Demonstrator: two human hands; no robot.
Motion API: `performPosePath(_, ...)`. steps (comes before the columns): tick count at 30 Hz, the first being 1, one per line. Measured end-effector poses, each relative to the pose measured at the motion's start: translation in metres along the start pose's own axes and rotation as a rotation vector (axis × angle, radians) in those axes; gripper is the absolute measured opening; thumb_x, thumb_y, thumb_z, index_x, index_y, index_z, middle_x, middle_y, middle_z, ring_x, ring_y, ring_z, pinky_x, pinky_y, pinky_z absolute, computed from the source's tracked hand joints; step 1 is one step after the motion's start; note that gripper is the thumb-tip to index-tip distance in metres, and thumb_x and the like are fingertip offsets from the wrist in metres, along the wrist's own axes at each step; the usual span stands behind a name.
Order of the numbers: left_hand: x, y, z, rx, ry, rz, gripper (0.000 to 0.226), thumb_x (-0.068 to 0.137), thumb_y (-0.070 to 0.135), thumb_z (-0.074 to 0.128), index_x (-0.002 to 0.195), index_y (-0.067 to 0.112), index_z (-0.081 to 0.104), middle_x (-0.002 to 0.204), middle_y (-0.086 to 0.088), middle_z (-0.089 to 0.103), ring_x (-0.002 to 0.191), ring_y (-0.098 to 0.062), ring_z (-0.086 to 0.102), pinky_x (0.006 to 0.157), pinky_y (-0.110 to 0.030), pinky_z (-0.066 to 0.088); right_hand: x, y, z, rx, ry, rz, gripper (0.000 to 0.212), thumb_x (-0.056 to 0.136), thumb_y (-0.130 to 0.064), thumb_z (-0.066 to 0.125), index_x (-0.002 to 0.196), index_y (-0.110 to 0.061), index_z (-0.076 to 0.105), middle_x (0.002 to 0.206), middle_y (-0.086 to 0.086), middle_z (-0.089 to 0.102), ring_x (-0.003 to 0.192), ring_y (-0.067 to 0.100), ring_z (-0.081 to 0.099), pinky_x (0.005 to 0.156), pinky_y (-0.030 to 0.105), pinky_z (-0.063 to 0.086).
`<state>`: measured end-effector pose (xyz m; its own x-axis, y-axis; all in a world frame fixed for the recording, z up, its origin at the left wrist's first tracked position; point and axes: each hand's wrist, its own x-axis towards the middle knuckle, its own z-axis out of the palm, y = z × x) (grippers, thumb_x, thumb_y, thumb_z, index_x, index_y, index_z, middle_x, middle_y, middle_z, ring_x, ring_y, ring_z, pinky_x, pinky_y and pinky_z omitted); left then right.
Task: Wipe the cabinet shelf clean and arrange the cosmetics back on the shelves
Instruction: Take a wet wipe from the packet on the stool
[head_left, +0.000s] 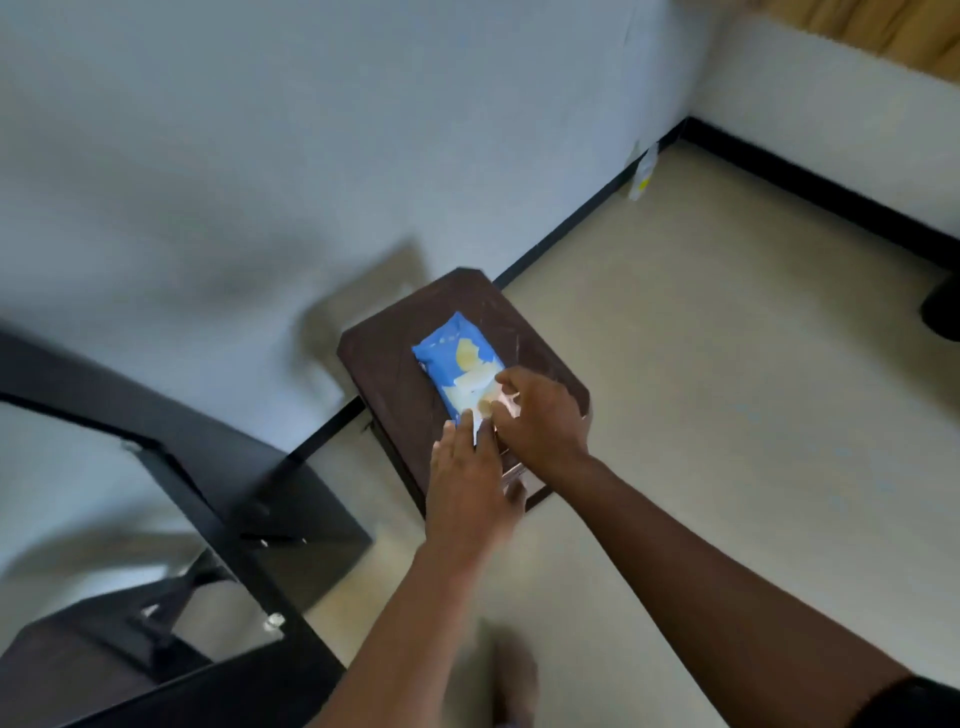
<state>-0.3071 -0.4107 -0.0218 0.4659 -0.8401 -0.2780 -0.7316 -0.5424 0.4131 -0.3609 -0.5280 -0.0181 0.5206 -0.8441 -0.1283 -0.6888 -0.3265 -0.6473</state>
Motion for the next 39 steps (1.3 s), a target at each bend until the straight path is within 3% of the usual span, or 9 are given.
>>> performPosePath(10,0.054,-0.037,0.045,0.031,-0.004,-0.067,0.084,0.097,0.044,0.058,0.162,0.016,0.012,0.172,-0.008,-0.001,0.158,-0.033,-0.002,0.128,-0.046,0.009,0.089,0.012,0.063,0.011,0.051,-0.050,0.043,0.089,-0.036,0.072,0.127,-0.017,0.066,0.115,0.003,0.071,0.106,0.021,0.066,0.089,0.035,0.054)
performPosePath(15,0.055,-0.039,0.049,0.019,-0.016,-0.075,0.086,0.098,0.042,0.057,0.163,0.017,0.008,0.172,-0.005,-0.004,0.158,-0.033,-0.004,0.127,-0.044,0.007,0.108,0.007,0.071,-0.055,0.024,-0.007,0.033,0.085,-0.037,0.069,0.115,-0.022,0.070,0.104,-0.001,0.075,0.098,0.023,0.069,0.086,0.042,0.057)
performPosePath(19,0.056,-0.039,0.051,0.023,-0.014,-0.085,0.086,0.097,0.043,0.057,0.163,0.017,0.007,0.172,-0.005,-0.004,0.158,-0.033,-0.003,0.128,-0.045,0.007,0.111,0.006,0.069,-0.074,0.016,0.051,0.020,0.088,-0.028,0.064,0.104,-0.023,0.074,0.100,-0.001,0.076,0.093,0.024,0.070,0.082,0.035,0.055)
performPosePath(26,0.058,-0.034,0.042,-0.009,-0.018,-0.109,0.085,0.096,0.040,0.060,0.162,0.017,0.012,0.172,-0.005,0.002,0.159,-0.032,0.000,0.128,-0.046,0.011,0.103,-0.010,0.042,0.227,0.102,0.098,0.007,0.084,-0.027,0.073,0.088,-0.022,0.074,0.080,-0.009,0.072,0.076,0.012,0.067,0.073,0.028,0.053)
performPosePath(29,0.054,-0.021,0.028,-0.262,0.111,-0.111,0.076,0.098,0.029,0.056,0.162,0.017,0.015,0.171,-0.003,0.013,0.159,-0.026,0.007,0.128,-0.045,0.015,0.089,-0.019,0.012,0.467,0.078,0.136,0.003,0.081,-0.020,0.076,0.082,-0.020,0.074,0.071,-0.010,0.070,0.068,0.006,0.066,0.074,0.033,0.059)
performPosePath(31,0.048,-0.005,0.008,-0.586,0.243,-0.206,0.063,0.099,0.029,0.049,0.159,0.021,0.030,0.163,0.000,0.035,0.152,-0.019,0.031,0.122,-0.044,0.031,0.073,-0.026,-0.013,0.646,0.028,0.179,0.007,0.081,-0.014,0.078,0.083,-0.019,0.075,0.074,-0.002,0.075,0.071,0.012,0.071,0.076,0.039,0.064)
performPosePath(33,0.041,0.014,-0.019,-0.893,0.349,-0.296,0.052,0.099,0.032,0.044,0.151,0.023,0.046,0.144,0.005,0.057,0.130,-0.008,0.056,0.111,-0.036,0.046,0.051,-0.036,-0.043,0.820,-0.031,0.207,0.011,0.085,-0.005,0.074,0.091,-0.014,0.075,0.082,0.008,0.077,0.078,0.022,0.075,0.077,0.042,0.065)
performPosePath(36,0.028,0.045,-0.067,-1.287,0.403,-0.324,0.035,0.104,0.033,0.048,0.126,0.017,0.069,0.116,-0.008,0.074,0.110,-0.024,0.070,0.094,-0.039,0.059,0.013,-0.054,-0.087,1.000,-0.109,0.196,0.016,0.093,0.000,0.067,0.107,-0.004,0.073,0.096,0.020,0.077,0.080,0.026,0.076,0.076,0.039,0.064)
performPosePath(39,-0.004,0.079,-0.117,-1.543,0.323,-0.296,0.032,0.108,0.023,0.047,0.114,0.006,0.074,0.108,-0.016,0.077,0.104,-0.029,0.074,0.079,-0.029,0.062,-0.024,-0.070,-0.126,1.012,-0.111,0.135,0.020,0.096,0.001,0.065,0.114,-0.003,0.072,0.099,0.019,0.077,0.083,0.028,0.077,0.075,0.037,0.064)
